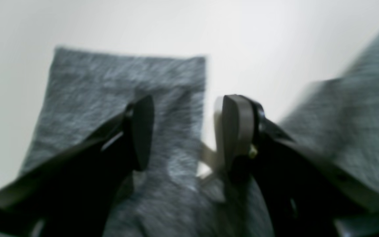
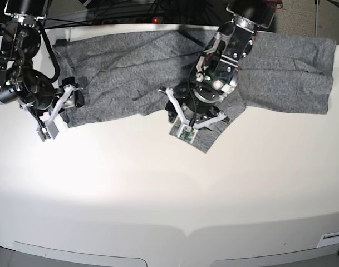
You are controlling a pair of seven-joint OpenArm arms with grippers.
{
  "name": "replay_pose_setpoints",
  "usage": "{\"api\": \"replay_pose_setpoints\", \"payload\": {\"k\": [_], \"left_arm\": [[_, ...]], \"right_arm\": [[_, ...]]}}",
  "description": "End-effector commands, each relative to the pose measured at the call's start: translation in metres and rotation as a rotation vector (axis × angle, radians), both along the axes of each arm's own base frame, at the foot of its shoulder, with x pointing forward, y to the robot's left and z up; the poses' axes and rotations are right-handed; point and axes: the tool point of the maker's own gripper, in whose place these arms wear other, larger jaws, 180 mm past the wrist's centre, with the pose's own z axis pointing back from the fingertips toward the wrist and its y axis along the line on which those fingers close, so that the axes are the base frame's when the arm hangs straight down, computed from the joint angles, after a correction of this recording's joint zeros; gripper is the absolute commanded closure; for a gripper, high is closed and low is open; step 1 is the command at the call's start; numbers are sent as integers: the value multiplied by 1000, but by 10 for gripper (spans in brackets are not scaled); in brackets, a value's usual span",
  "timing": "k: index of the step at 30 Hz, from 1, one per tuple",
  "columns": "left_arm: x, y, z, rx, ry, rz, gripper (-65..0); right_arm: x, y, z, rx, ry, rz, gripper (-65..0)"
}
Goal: Fold the T-shirt properly
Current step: 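Release the sleeve and press the folded sleeve flat with the left gripper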
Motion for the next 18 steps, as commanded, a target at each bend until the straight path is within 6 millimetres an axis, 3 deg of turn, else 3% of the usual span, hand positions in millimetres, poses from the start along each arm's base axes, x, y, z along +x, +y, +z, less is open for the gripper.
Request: {"api": "replay_pose_setpoints", "payload": {"k": [1,5,7,9,11,15,18], "left_arm": [[12,0,7,10,-22,11,-320],[12,5,-14,51,41,11,-319],[9,7,-22,66,69,9,-281],[7,8,-26,73,84,9,-170],[6,8,-27,77,92,9,-13],[6,8,-23,67,99,16,0],[9,15,-5,60,86,83,0]], "right_arm": [[9,-4,11,-11,-40,2,-362],[8,-4,11,-12,-39,2,-362],[8,-5,11,-12,-38,2,-362],[8,-5,11,-12,-38,2,-362],[8,-4,11,-11,-39,2,-362],[10,-4,12,-9,-47,2,-362],[10,-4,12,-7,-51,2,-362]]}}
